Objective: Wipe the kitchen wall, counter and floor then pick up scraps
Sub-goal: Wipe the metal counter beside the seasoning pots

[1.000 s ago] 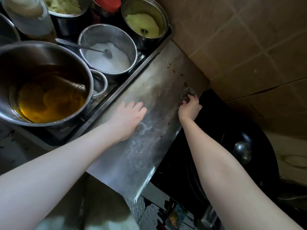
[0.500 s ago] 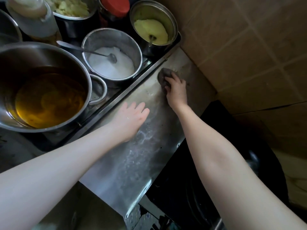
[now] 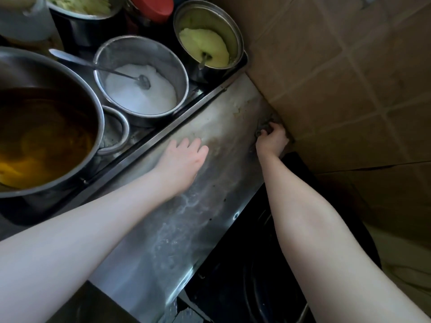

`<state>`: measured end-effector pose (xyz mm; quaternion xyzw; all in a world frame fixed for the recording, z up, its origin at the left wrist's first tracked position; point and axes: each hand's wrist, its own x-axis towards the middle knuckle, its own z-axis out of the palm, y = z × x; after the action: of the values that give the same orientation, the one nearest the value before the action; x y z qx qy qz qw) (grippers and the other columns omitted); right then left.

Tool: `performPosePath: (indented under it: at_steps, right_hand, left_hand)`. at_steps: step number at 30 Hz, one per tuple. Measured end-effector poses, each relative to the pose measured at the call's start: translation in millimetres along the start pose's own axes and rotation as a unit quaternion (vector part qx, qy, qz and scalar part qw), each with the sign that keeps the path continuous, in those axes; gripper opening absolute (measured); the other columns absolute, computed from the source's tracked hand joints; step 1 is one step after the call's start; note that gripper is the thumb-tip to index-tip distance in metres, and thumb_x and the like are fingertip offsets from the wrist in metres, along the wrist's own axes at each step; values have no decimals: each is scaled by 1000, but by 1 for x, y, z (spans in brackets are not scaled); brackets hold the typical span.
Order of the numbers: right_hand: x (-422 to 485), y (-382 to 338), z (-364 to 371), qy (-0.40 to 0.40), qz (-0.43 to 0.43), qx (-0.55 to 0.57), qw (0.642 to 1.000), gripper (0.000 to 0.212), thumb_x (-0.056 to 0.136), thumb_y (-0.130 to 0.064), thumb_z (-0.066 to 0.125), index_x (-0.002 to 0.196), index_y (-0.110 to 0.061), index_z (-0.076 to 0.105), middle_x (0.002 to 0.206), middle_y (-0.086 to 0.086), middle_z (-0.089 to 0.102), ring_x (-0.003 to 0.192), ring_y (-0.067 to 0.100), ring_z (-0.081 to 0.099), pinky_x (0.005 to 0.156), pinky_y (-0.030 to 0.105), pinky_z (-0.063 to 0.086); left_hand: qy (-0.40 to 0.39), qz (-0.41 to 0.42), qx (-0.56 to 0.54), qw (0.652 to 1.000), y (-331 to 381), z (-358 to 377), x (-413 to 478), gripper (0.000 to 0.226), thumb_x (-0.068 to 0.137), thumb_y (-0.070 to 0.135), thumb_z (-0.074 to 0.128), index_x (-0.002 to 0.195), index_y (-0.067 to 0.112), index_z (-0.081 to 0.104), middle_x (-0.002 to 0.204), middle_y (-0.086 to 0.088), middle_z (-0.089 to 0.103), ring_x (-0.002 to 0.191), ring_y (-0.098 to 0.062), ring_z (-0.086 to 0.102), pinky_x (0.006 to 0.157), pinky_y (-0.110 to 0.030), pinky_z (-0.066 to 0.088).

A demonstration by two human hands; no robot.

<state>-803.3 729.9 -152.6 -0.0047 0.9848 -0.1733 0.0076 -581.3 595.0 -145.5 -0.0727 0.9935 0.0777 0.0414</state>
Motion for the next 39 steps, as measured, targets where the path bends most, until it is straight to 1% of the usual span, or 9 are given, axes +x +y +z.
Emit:
performPosePath:
  at_steps: [6, 10, 13, 16, 19, 24, 30, 34, 39]
  right_hand:
    - [8, -69, 23, -49, -163, 10, 985, 35, 88, -8, 55, 123, -13, 60, 133, 7, 55, 120, 31, 45, 100, 29, 34]
    - [-19, -80, 39, -60, -258, 13, 964, 36, 85, -3, 52, 117, -12, 64, 137, 4, 52, 112, 31, 46, 79, 11, 23]
    - [-29, -59, 36, -86, -290, -2, 953, 35, 88, -7, 51, 120, -16, 62, 143, 1, 46, 117, 30, 41, 86, 15, 23]
    - [-24, -34, 26, -84, -265, -12, 960, 34, 91, -10, 53, 123, -18, 60, 144, 1, 44, 122, 29, 39, 95, 19, 24]
    - [-8, -19, 16, -36, -185, -6, 982, 34, 90, -9, 56, 124, -12, 60, 142, 6, 47, 125, 29, 44, 102, 25, 30]
    - [21, -39, 16, -7, -65, 20, 998, 35, 91, -10, 56, 126, -10, 57, 138, 6, 51, 123, 29, 46, 104, 32, 37]
    - [38, -69, 27, -30, -106, 6, 994, 36, 91, -10, 54, 126, -14, 58, 139, 3, 50, 125, 28, 45, 107, 31, 36]
    - [15, -53, 28, -35, -206, -13, 978, 37, 89, -6, 54, 123, -17, 60, 142, 0, 47, 120, 28, 42, 99, 23, 29]
    - [-5, -28, 24, -58, -242, -5, 969, 37, 89, -6, 57, 123, -18, 61, 142, -1, 47, 122, 26, 40, 96, 17, 24]
  left_hand:
    - [12, -10, -23, 1000, -6, 2, -2, 37, 88, 24, 49, 120, 13, 37, 139, -8, 40, 116, -28, 47, 81, -37, 36]
    - [0, -21, -30, 999, -11, 2, -5, 37, 88, 21, 47, 124, 13, 37, 141, -8, 39, 117, -29, 47, 82, -38, 37]
    - [-8, -23, -31, 999, -14, 1, -7, 37, 89, 21, 46, 124, 13, 37, 140, -8, 40, 117, -29, 46, 85, -38, 37]
    - [-4, -17, -39, 999, -14, 0, -9, 32, 93, 25, 42, 122, 13, 38, 137, -8, 41, 115, -29, 47, 84, -38, 37]
    - [14, -8, -45, 999, -13, 1, -10, 29, 99, 32, 32, 118, 13, 41, 134, -8, 44, 112, -29, 49, 82, -38, 37]
    - [15, -6, -62, 998, -14, 8, -14, 43, 101, 40, 16, 112, 14, 48, 131, -7, 49, 112, -30, 50, 85, -38, 36]
    - [11, 1, -74, 997, -21, 16, -11, 35, 96, 34, 24, 110, 19, 52, 127, -3, 50, 108, -27, 50, 84, -36, 39]
    - [9, -3, -84, 996, -21, 20, -9, 26, 95, 29, 35, 114, 19, 50, 127, 0, 50, 109, -26, 51, 85, -36, 41]
    - [18, 11, -78, 997, -23, 19, -3, 22, 94, 25, 43, 114, 18, 50, 126, 1, 52, 107, -26, 54, 83, -35, 42]
